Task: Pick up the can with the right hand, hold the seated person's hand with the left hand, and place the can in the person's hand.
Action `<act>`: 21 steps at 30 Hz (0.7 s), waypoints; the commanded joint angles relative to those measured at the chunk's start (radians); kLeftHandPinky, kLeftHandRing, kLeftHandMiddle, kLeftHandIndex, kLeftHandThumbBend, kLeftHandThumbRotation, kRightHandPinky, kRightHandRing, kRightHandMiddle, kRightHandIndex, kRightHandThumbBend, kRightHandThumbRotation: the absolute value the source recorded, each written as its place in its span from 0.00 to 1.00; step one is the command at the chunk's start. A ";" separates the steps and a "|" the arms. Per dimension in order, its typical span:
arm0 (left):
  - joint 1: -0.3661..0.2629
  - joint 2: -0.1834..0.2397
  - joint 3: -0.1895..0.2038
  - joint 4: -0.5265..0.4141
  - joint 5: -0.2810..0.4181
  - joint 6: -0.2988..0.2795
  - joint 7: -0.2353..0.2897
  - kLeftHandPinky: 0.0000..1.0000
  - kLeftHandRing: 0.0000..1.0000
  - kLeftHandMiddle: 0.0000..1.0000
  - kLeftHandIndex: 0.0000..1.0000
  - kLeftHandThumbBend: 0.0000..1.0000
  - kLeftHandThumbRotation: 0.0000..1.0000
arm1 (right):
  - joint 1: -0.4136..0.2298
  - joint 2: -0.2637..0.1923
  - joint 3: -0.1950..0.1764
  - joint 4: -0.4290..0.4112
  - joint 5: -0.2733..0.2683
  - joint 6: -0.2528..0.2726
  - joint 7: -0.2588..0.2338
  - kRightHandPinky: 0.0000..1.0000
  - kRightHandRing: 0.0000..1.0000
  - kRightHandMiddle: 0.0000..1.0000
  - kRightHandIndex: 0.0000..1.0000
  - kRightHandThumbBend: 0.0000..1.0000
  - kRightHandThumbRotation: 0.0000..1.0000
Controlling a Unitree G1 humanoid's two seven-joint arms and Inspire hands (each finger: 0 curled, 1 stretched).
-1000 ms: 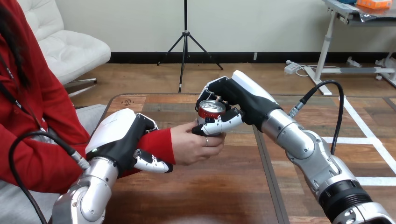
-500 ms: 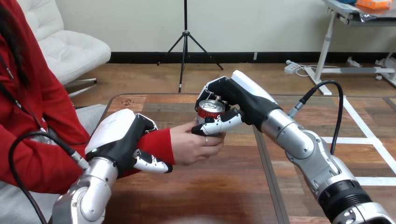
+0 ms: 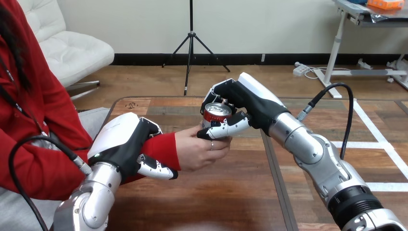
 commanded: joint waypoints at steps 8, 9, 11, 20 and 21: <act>-0.229 -0.009 -0.017 -0.177 -0.009 -0.110 0.045 0.41 0.52 0.59 0.60 0.85 0.13 | -0.082 -0.002 -0.022 -0.109 0.034 -0.006 0.005 0.38 0.45 0.49 0.52 0.55 0.52; -0.228 -0.009 -0.016 -0.177 -0.009 -0.113 0.047 0.42 0.53 0.60 0.61 0.86 0.15 | -0.082 -0.003 -0.022 -0.111 0.033 -0.006 0.005 0.38 0.45 0.50 0.53 0.55 0.58; -0.219 -0.011 -0.016 -0.176 -0.010 -0.124 0.058 0.43 0.55 0.62 0.63 0.88 0.20 | -0.081 -0.005 -0.023 -0.114 0.033 -0.009 0.003 0.40 0.46 0.51 0.53 0.56 0.68; -0.182 -0.027 -0.004 -0.174 -0.040 -0.169 0.081 0.46 0.60 0.65 0.67 0.91 0.41 | -0.079 -0.018 -0.027 -0.113 0.035 -0.034 0.002 0.47 0.51 0.54 0.57 0.70 0.96; -0.180 -0.028 -0.003 -0.174 -0.043 -0.173 0.082 0.46 0.59 0.65 0.67 0.90 0.43 | -0.078 -0.019 -0.027 -0.114 0.036 -0.034 0.003 0.48 0.52 0.55 0.58 0.73 0.97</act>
